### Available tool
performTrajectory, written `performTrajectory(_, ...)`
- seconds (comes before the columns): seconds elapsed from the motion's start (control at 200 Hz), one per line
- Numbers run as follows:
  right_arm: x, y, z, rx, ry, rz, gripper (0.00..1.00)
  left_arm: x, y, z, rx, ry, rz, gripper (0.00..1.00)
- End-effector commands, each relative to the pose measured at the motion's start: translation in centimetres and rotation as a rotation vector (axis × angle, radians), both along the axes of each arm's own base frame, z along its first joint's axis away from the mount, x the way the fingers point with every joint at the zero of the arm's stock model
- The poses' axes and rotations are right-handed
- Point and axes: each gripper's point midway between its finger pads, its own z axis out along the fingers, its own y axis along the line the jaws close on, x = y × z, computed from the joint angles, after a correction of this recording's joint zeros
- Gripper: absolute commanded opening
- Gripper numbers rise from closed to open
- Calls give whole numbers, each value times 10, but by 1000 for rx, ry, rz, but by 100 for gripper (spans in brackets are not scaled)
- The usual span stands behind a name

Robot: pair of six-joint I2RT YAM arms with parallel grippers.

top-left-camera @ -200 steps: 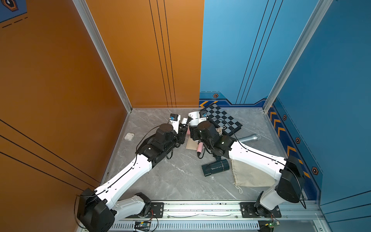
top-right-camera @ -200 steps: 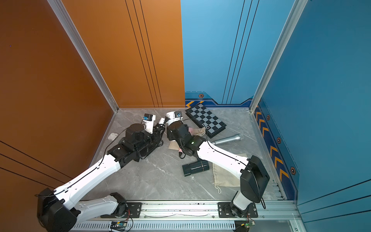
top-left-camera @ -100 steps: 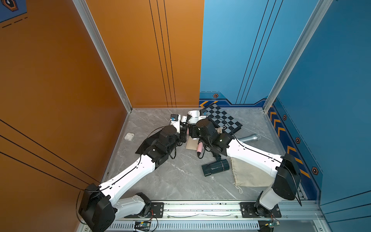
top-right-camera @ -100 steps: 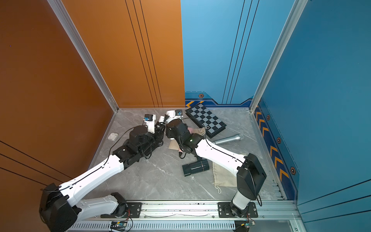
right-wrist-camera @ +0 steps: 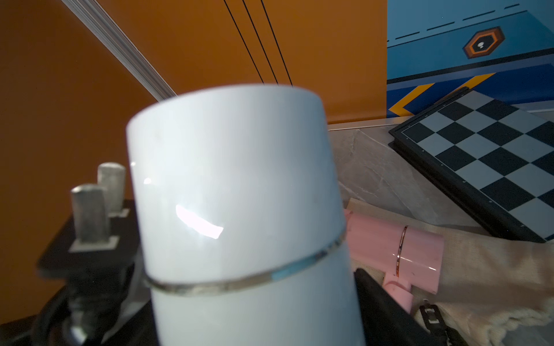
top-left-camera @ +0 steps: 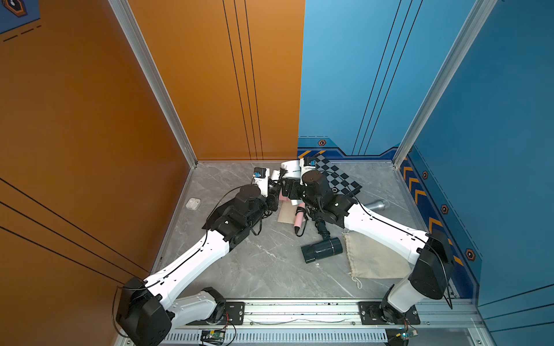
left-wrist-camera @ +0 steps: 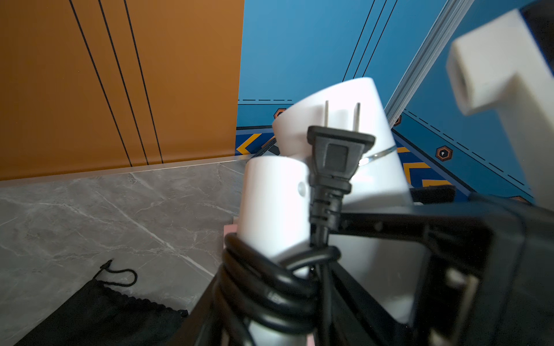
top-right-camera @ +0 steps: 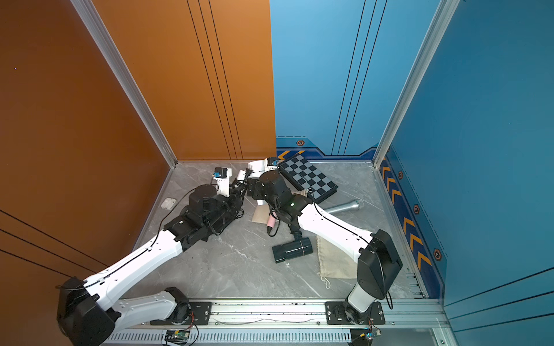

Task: Pack away hair dryers
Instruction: Fold the hair dryer.

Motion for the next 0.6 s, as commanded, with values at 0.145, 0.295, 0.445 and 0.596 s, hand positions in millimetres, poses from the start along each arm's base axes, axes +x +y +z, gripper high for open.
performTrajectory(0.145, -14, -20, 48, 59, -78, 37, 88, 5, 6, 10, 11, 21, -22, 5)
performTrajectory(0.295, -26, -39, 47, 85, -71, 89, 88, 8, 9, 9, 10, 25, -36, 4)
performTrajectory(0.445, -15, -67, 55, 162, -87, 152, 87, 3, 6, 15, -13, 12, -96, 4)
performTrajectory(0.596, -2, -75, 65, 246, -99, 236, 88, -7, -3, 22, -29, -7, -182, 4)
